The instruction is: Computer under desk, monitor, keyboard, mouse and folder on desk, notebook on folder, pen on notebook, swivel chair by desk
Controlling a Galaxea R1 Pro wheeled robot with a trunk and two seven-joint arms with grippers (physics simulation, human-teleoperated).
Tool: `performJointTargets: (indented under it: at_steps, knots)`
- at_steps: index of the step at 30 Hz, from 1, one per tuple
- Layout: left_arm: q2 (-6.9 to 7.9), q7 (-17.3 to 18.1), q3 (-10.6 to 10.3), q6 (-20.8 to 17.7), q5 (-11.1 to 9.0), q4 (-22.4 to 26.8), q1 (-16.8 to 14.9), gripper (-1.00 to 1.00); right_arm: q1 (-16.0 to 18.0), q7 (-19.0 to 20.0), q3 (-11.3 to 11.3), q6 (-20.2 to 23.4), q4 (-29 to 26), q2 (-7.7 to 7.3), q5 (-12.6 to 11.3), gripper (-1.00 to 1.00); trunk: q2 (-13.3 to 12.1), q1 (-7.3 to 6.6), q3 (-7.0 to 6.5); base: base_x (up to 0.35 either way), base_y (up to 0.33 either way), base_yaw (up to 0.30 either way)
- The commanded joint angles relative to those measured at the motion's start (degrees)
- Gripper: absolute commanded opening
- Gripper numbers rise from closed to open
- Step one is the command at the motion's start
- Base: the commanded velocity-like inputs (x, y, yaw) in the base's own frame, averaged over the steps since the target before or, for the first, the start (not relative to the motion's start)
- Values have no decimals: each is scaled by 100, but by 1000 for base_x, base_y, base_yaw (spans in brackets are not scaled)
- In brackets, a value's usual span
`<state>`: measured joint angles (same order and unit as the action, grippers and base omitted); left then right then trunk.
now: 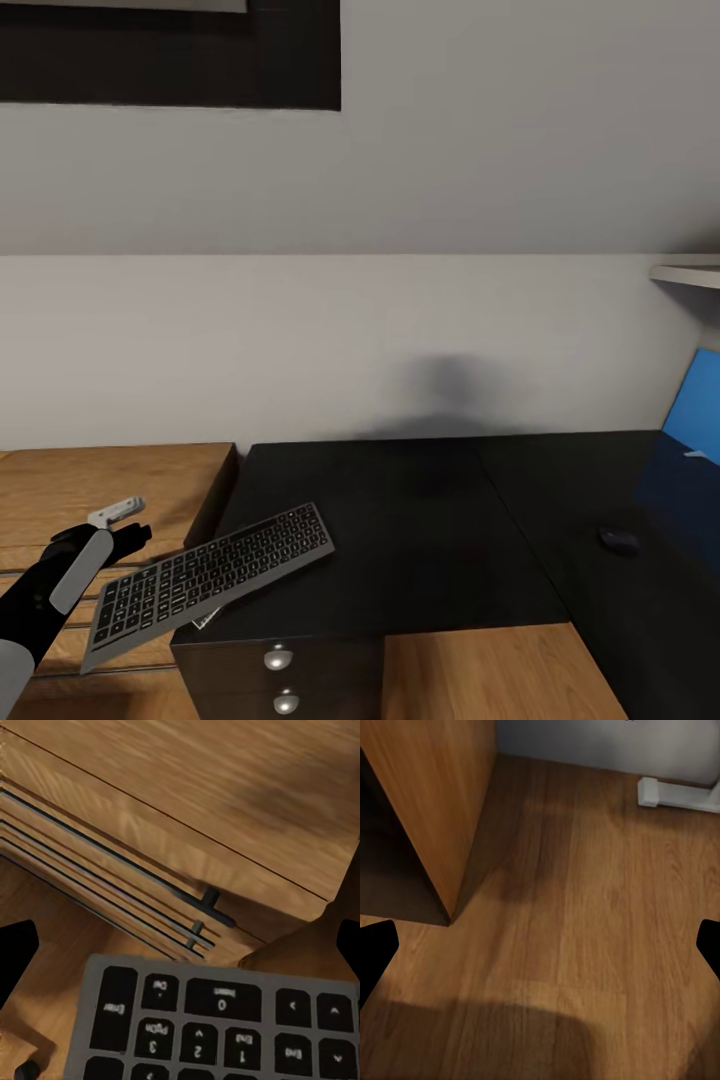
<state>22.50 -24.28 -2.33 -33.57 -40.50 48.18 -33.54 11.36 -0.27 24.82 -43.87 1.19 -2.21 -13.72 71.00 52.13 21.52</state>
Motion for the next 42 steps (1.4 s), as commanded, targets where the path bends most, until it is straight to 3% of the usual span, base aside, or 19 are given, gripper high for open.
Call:
performJointTargets:
  at_steps: [1,30,42]
  knots:
    - [7,-53,-26,-4,-58,1,-4,100,6,-4,49,-23,13,2,-43,100,4,1,7,123,86,0]
    - [-18,-59,-31,-1,-56,-105,-4,100,6,-8,49,-25,13,1,-43,100,4,1,7,46,26,0]
    - [-18,-56,-34,3,-36,-116,-4,100,6,-8,48,-17,13,0,-43,100,486,265,222,0,0,0]
